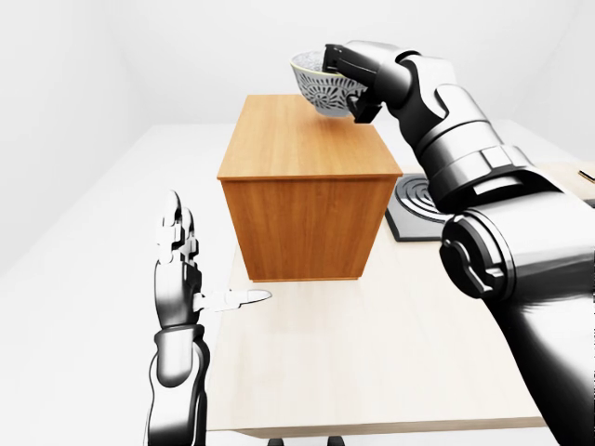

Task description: Put the bowl on the top of the cabinet.

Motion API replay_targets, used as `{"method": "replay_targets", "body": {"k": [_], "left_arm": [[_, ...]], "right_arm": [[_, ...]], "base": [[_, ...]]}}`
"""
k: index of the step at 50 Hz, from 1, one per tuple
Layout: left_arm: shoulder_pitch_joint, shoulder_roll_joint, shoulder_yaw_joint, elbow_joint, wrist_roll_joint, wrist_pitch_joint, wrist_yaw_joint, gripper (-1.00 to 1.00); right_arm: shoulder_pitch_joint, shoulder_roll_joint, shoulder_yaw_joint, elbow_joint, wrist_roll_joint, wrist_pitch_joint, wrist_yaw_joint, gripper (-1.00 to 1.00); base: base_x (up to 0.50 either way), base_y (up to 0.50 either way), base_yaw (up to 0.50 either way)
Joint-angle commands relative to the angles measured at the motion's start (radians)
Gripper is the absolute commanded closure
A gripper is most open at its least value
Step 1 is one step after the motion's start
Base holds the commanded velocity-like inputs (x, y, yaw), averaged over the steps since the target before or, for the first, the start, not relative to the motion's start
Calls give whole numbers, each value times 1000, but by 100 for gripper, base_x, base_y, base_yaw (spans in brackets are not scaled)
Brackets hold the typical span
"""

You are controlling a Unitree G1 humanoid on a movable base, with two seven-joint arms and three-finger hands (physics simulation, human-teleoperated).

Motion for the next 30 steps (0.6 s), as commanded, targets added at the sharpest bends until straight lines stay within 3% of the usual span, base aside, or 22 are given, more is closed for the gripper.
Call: {"method": "replay_targets", "body": {"k": [1, 30], "left_arm": [[-1, 0, 3, -6, -1, 0, 0, -100], [13, -1, -8, -1, -3, 0, -13, -100]], "right_arm": [[-3, 41, 5, -15, -7, 0, -1, 100], [43, 90, 26, -19, -17, 0, 11, 100]], "base": [[0, 0, 0], [0, 0, 0]]}}
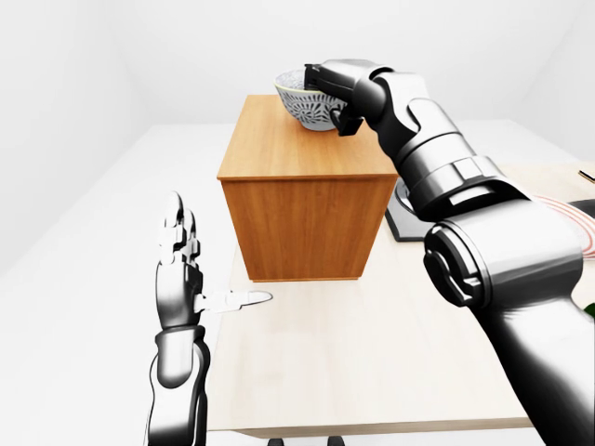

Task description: Put the bowl on the top of the cabinet.

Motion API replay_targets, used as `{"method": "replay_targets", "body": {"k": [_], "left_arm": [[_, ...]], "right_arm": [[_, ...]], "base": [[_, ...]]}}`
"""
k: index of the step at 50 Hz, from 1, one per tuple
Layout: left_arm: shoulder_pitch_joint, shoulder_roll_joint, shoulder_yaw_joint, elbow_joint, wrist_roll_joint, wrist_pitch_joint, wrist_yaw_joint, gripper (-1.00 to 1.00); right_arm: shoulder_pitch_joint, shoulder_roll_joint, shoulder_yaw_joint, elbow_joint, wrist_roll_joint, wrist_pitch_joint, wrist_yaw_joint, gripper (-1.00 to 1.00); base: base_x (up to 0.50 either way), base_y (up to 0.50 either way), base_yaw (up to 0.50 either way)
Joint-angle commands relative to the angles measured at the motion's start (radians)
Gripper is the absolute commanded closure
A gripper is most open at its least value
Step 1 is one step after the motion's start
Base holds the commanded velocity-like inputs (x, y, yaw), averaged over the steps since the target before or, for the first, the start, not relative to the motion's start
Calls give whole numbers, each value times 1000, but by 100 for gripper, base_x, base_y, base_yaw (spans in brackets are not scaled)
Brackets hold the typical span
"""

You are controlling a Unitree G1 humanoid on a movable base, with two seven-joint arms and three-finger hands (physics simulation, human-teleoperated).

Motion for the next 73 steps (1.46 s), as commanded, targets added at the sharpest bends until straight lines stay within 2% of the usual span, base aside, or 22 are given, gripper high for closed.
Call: {"method": "replay_targets", "body": {"k": [1, 8, 9, 10, 21, 31, 48, 55, 59, 73], "left_arm": [[9, -1, -5, -1, -1, 0, -7, -100], [14, -2, -9, -1, -1, 0, -10, -100], [14, -2, -8, 1, -1, 0, -11, -100], [15, -2, -9, 3, -1, 0, -10, -100], [4, -1, -2, 2, 0, 0, -6, -100], [-1, 0, 3, 8, -3, 0, -4, -100], [9, 0, -2, 3, -2, 0, -9, -100], [10, -1, -1, 1, -2, 0, -11, -100], [9, 0, -2, 2, -4, 0, -13, -100], [11, -5, -10, -3, 4, 0, -9, -100]], "right_arm": [[21, 22, -7, -5, 7, 0, 1, 100], [21, 27, -8, -5, 12, 0, 7, 100], [21, 27, -8, -5, 13, 0, 8, 80], [21, 29, -11, -6, 19, 0, 20, -100], [-9, 11, -11, -4, 20, 0, 15, -100], [-119, -48, -23, -1, 3, 0, 40, -100], [-323, -205, -53, 9, -86, 0, 88, -100], [-399, -287, -99, 11, -86, 0, 83, -100], [-411, -343, -102, 12, -110, 0, 77, -100], [-411, -465, -122, 13, -191, 0, 71, -100]], "base": [[0, 0, 0], [0, 0, 0], [0, 0, 0], [0, 0, 0], [0, 0, 0], [0, 0, 0], [0, 0, 0], [0, 0, 0], [0, 0, 0], [0, 0, 0]]}}
